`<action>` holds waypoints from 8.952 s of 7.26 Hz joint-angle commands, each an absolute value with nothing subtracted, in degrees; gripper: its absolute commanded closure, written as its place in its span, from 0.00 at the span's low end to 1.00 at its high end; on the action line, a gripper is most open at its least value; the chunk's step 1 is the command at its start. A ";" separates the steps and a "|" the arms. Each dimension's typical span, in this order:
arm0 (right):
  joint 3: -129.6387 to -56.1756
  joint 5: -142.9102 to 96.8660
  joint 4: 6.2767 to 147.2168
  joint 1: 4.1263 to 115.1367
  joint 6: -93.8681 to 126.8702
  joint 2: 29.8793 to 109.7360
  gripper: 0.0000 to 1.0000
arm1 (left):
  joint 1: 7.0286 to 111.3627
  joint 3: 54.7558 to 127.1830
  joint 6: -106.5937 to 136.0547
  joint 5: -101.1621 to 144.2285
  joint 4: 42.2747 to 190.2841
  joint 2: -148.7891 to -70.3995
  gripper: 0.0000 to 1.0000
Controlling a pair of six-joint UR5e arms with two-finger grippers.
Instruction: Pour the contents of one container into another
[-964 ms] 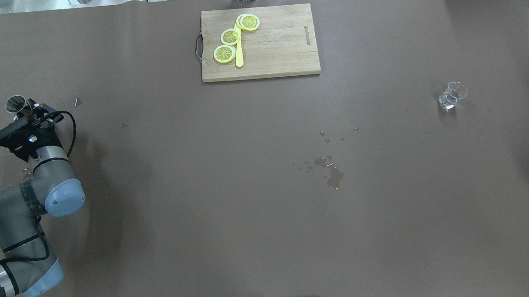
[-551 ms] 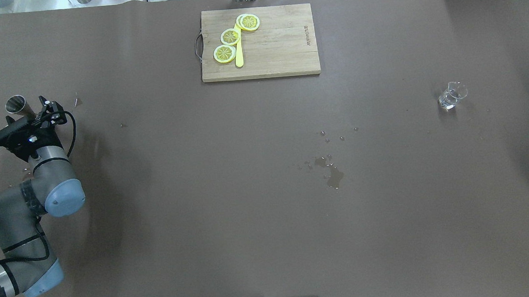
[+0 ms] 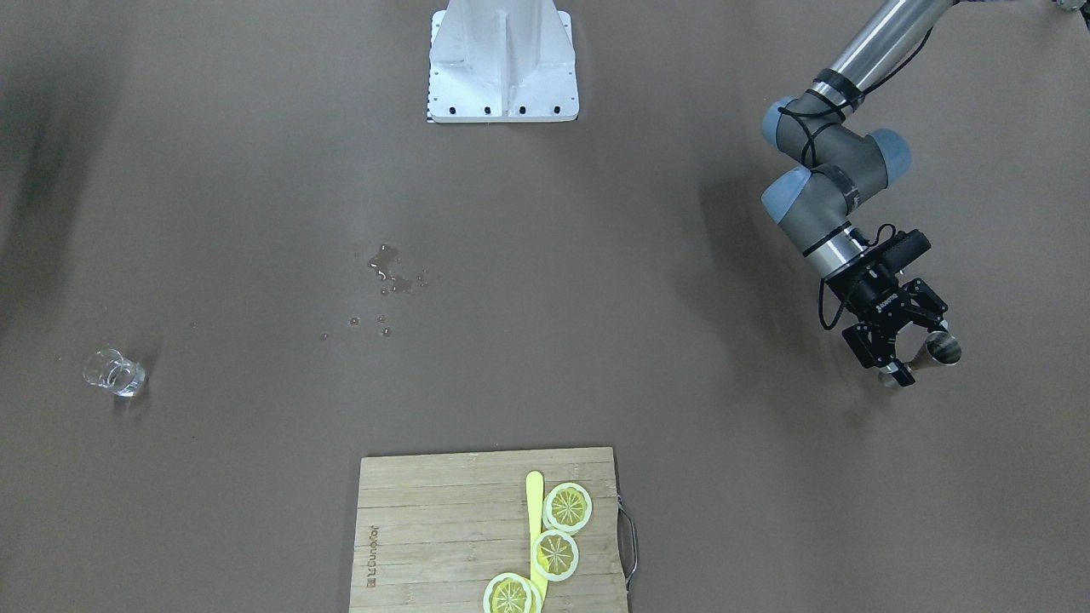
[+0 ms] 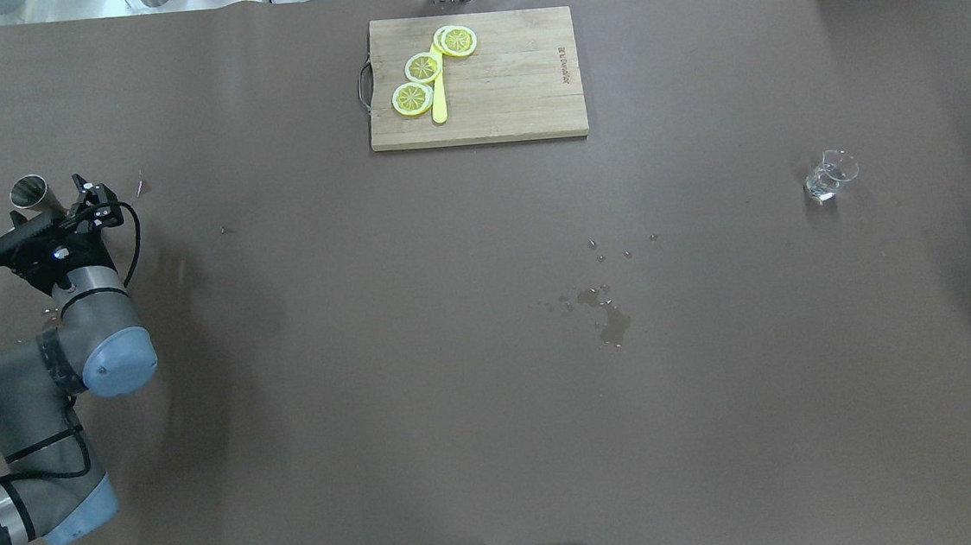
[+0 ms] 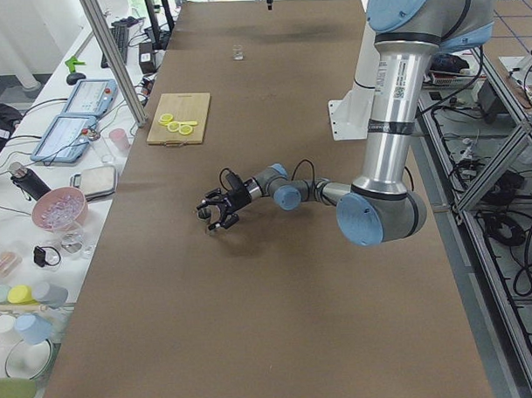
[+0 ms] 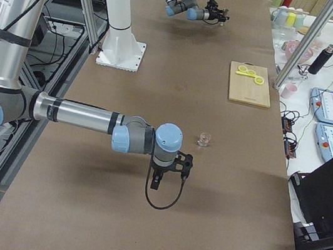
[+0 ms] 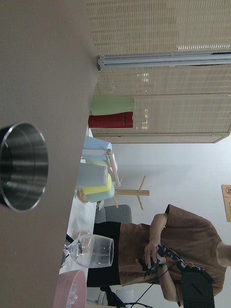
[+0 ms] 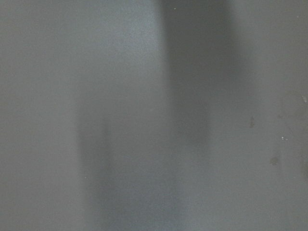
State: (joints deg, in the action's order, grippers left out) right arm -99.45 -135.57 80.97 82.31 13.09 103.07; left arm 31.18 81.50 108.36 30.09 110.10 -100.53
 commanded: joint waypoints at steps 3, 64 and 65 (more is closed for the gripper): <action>-99.58 -135.96 80.86 82.35 18.06 101.51 0.00 | 31.55 91.38 106.10 30.32 105.82 -95.38 0.03; -102.83 -130.35 80.77 79.55 2.57 103.89 0.00 | 94.31 94.75 -14.06 132.72 82.79 -80.86 0.02; -102.66 -129.21 81.21 79.89 -0.67 104.06 0.00 | 94.31 94.75 -13.98 132.71 82.79 -80.86 0.02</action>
State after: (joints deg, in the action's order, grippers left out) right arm -102.80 -130.36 80.86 79.87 2.46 103.93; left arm 94.31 94.76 -14.00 132.75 82.79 -80.81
